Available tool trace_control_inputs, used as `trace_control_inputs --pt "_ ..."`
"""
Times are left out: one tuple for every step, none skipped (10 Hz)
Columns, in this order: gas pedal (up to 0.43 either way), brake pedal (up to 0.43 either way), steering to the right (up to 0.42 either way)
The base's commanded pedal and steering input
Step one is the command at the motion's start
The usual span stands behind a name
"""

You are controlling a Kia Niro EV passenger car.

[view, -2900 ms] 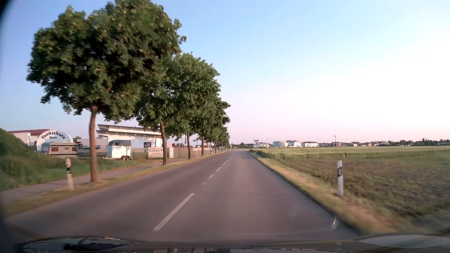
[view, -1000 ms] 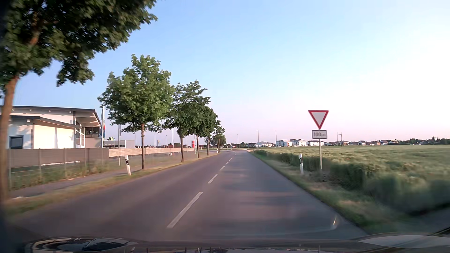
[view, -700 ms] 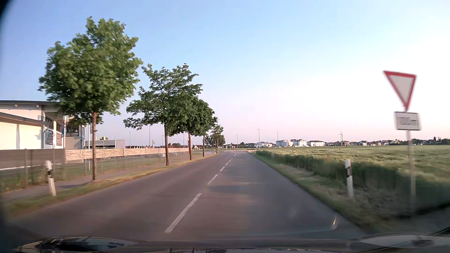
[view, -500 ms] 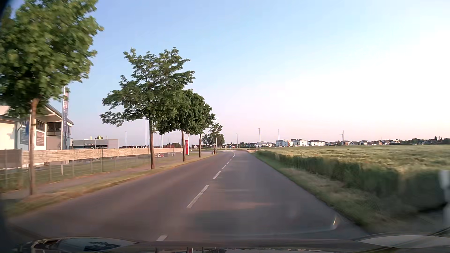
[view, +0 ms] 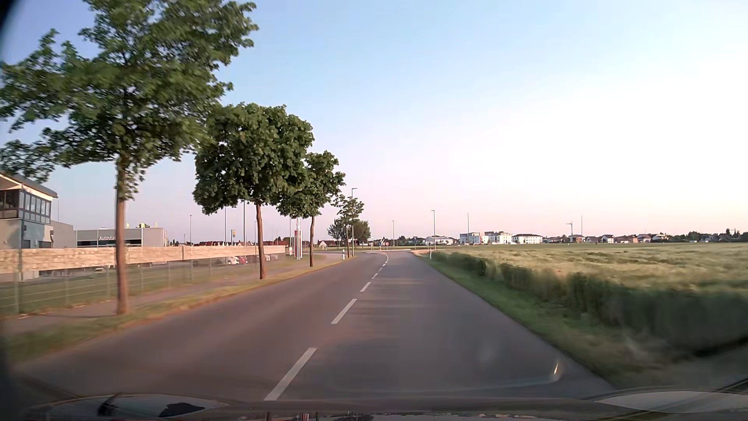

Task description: Follow the waypoints while adhering to traffic rules and regulations

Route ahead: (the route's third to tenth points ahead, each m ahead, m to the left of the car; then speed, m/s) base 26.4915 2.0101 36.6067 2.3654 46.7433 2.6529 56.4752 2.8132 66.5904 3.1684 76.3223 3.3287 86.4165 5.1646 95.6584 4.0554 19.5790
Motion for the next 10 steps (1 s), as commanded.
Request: trace_control_inputs --pt "0.0 0.018 0.001" --pt "0.0 0.018 0.0" --pt "0.0 0.012 0.001" --pt "0.0 0.024 0.001" --pt "0.0 0.049 0.0" --pt "0.0 0.085 0.0" --pt "0.0 0.122 0.0" --pt "0.0 0.146 0.001" --pt "0.0 0.165 0.001" --pt "0.0 0.171 0.001"
